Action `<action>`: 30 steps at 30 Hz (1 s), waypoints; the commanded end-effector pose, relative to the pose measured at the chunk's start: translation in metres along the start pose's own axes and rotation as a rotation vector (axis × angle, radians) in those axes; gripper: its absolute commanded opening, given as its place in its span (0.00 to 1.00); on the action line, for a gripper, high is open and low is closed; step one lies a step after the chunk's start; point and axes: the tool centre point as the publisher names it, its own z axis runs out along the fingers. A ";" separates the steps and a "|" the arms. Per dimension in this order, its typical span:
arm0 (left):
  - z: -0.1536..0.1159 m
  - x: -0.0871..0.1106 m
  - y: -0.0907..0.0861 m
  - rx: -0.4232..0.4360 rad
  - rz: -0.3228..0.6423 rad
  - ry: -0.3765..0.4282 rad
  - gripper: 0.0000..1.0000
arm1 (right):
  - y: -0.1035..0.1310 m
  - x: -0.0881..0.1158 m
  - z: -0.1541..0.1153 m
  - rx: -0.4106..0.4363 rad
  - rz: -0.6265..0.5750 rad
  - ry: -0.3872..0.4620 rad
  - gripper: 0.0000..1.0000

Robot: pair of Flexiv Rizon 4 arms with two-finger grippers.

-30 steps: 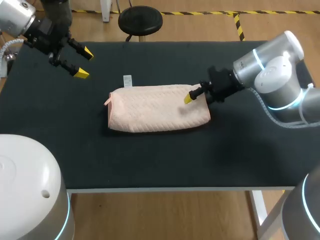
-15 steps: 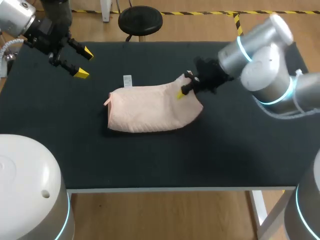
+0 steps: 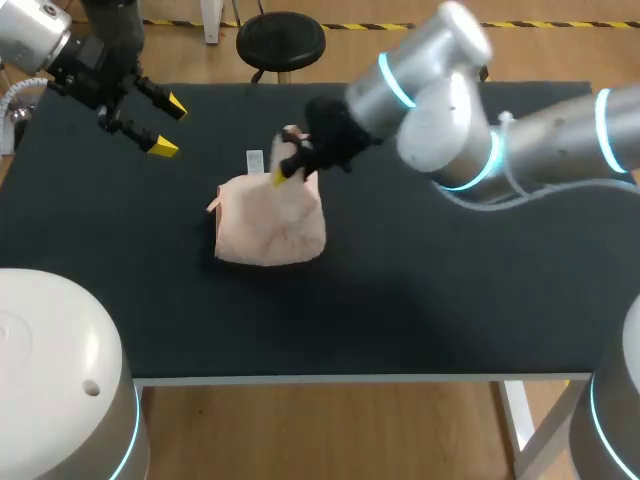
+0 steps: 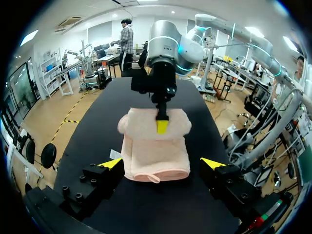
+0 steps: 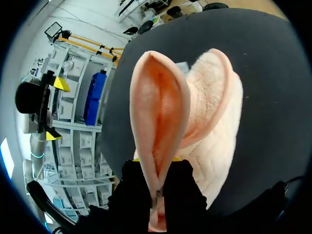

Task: Fold the towel

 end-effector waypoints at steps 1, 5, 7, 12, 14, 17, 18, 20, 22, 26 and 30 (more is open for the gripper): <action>0.000 0.000 0.001 0.001 0.001 -0.002 1.00 | 0.003 0.012 0.050 0.023 -0.001 -0.042 0.00; 0.000 0.000 0.001 0.001 0.001 -0.002 1.00 | -0.004 0.021 0.059 0.035 -0.004 -0.056 0.00; 0.000 0.000 0.001 0.001 0.001 -0.002 1.00 | -0.006 0.023 0.060 0.019 0.000 -0.050 1.00; 0.000 0.000 0.001 0.001 0.001 -0.002 1.00 | -0.009 0.037 0.048 -0.042 -0.032 -0.034 1.00; 0.000 0.000 0.001 0.001 0.001 -0.002 1.00 | -0.011 0.042 0.039 -0.052 -0.039 -0.027 1.00; 0.000 0.000 0.001 0.001 0.001 -0.002 1.00 | -0.013 0.046 0.024 -0.069 -0.057 -0.034 1.00; 0.000 0.000 0.001 0.001 0.001 -0.002 1.00 | -0.014 0.046 0.020 -0.077 -0.072 -0.039 1.00; 0.000 0.000 0.001 0.001 0.001 -0.002 1.00 | -0.015 0.048 0.009 -0.084 -0.078 -0.034 1.00; 0.000 0.000 0.001 0.001 0.001 -0.002 1.00 | -0.015 0.049 -0.001 -0.100 -0.109 -0.023 1.00; 0.000 0.000 0.001 0.001 0.001 -0.002 1.00 | -0.012 0.044 -0.021 -0.153 -0.139 0.016 1.00; 0.000 0.000 0.001 0.001 0.001 -0.002 1.00 | -0.007 0.038 -0.035 -0.232 -0.145 0.046 1.00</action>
